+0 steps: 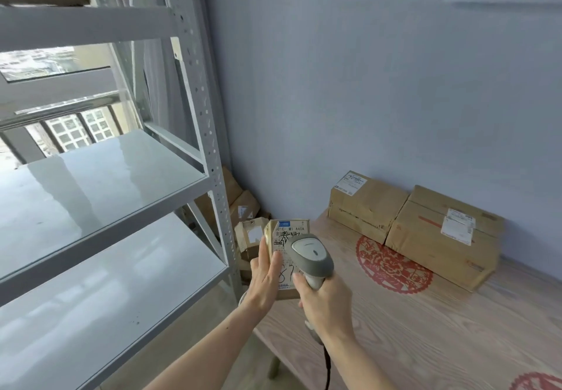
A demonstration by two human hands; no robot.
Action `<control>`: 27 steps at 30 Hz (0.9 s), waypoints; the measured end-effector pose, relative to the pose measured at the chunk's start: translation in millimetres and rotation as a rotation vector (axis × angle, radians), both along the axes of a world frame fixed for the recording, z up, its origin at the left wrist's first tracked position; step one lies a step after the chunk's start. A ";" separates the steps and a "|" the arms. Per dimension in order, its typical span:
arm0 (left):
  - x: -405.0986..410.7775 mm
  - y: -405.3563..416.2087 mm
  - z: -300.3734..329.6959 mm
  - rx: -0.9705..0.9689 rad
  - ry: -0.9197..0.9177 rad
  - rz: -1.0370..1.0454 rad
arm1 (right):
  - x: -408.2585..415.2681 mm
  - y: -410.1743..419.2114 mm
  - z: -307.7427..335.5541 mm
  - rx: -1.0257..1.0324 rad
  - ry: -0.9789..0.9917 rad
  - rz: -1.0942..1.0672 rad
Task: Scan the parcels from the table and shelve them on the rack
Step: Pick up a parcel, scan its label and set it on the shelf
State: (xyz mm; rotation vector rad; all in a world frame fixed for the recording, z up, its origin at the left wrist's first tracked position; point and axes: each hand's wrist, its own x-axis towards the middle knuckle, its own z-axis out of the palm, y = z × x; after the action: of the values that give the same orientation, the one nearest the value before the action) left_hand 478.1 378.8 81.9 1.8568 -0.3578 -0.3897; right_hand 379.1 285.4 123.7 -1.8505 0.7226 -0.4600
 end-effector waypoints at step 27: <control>18.7 25.2 -6.9 -0.018 -0.038 0.033 | 12.2 30.4 19.6 -0.041 0.026 0.104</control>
State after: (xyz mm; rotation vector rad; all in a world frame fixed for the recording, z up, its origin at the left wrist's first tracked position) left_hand 496.9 404.0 74.9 1.8521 -0.3552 -0.3284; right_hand 391.3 315.8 143.3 -1.9259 0.6348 -0.3866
